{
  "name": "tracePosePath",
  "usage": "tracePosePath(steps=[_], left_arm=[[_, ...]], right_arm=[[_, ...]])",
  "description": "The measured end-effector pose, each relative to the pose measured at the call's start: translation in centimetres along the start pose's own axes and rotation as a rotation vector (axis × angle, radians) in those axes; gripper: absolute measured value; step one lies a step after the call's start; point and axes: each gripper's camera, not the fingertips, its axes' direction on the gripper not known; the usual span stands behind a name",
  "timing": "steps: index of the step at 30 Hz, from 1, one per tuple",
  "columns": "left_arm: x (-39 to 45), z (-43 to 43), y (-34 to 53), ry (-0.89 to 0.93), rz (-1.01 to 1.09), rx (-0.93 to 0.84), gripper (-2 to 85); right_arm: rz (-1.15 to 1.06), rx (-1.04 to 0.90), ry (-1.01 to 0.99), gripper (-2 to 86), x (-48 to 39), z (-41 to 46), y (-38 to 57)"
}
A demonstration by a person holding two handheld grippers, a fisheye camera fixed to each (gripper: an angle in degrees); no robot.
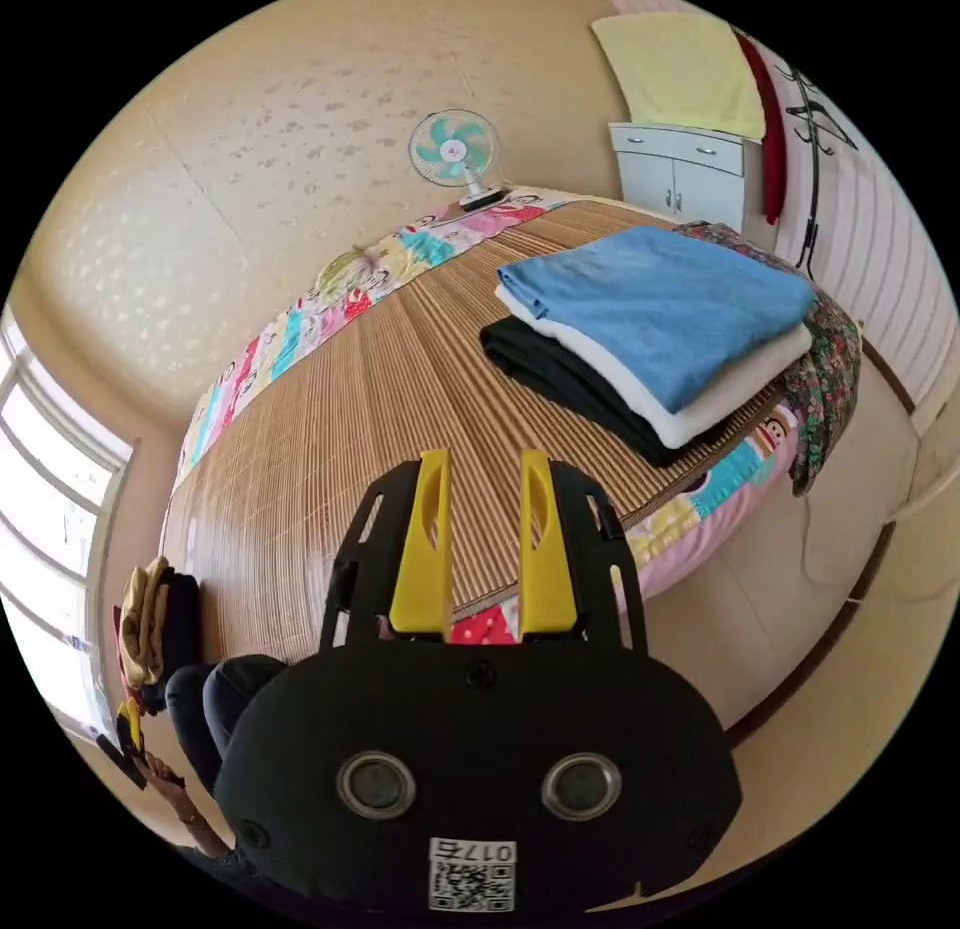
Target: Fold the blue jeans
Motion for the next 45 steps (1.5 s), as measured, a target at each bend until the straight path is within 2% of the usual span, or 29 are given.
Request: tracePosePath(steps=[6,8,11,13,16,19,24,26,28,30,34,37,40,41,42,45], left_arm=[[-3.1,-1.4,-3.3,-0.014,-0.076,0.031,11.9],[-3.6,-1.6,-3.7,-0.005,-0.095,0.04,11.9],[-4.3,-1.9,-3.3,0.026,-0.126,0.042,11.9],[-5.2,-2.4,-2.9,0.074,-0.177,0.041,11.9],[-6.4,-4.1,-2.0,0.156,-0.237,0.101,11.1],[-5.7,-5.2,-1.8,0.127,-0.215,0.118,7.3],[-3.5,-5.0,-2.4,0.238,-0.147,0.097,8.7],[-1.7,-5.7,-2.4,0.274,-0.092,0.097,8.8],[-0.5,-6.6,-2.2,0.308,-0.048,0.09,8.8],[0.2,-7.5,-1.7,0.341,-0.015,0.079,8.8],[-0.2,-9.7,0.5,0.371,0.002,0.072,9.0],[-2.1,-10.8,2.5,0.397,-0.035,0.075,10.0],[-4.2,-11.8,4.6,0.42,-0.075,0.088,10.8],[-4.9,-12.1,5.5,0.423,-0.092,0.084,10.9],[-5.2,-12.2,5.9,0.425,-0.098,0.079,11.0],[-6.4,-12.5,7.7,0.442,-0.113,0.047,11.2]], right_arm=[[0.313,0.154,0.023,10.1,7.0,-2.7,-3.6],[0.372,0.142,0.077,9.9,7.7,-2.0,-4.4],[0.434,0.058,-0.038,6.5,8.4,0.2,-5.1],[0.425,0.064,-0.008,5.0,7.0,-0.6,-5.2],[0.249,0.136,-0.178,3.7,2.1,-4.5,-6.2],[-0.002,0.127,-0.329,3.0,-6.9,-9.8,-7.8],[-0.513,0.198,-0.499,2.4,-26.3,-24.2,-4.5],[-0.619,0.261,-0.572,2.3,-30.0,-29.7,-1.7],[-0.702,0.308,-0.71,2.2,-32.0,-34.9,1.2],[-0.811,0.377,-0.954,2.1,-32.3,-41.0,5.4],[-0.894,0.434,-1.185,2.0,-30.8,-46.1,10.8],[-0.954,0.341,-1.195,2.0,-30.7,-45.0,14.3],[-1.084,0.131,-1.156,2.0,-31.3,-40.4,18.6],[-1.139,0.006,-1.137,2.1,-31.4,-37.7,20.7],[-1.177,-0.115,-1.08,2.1,-31.5,-34.7,23.2],[-1.158,-0.308,-0.874,2.4,-30.8,-27.0,29.8]])
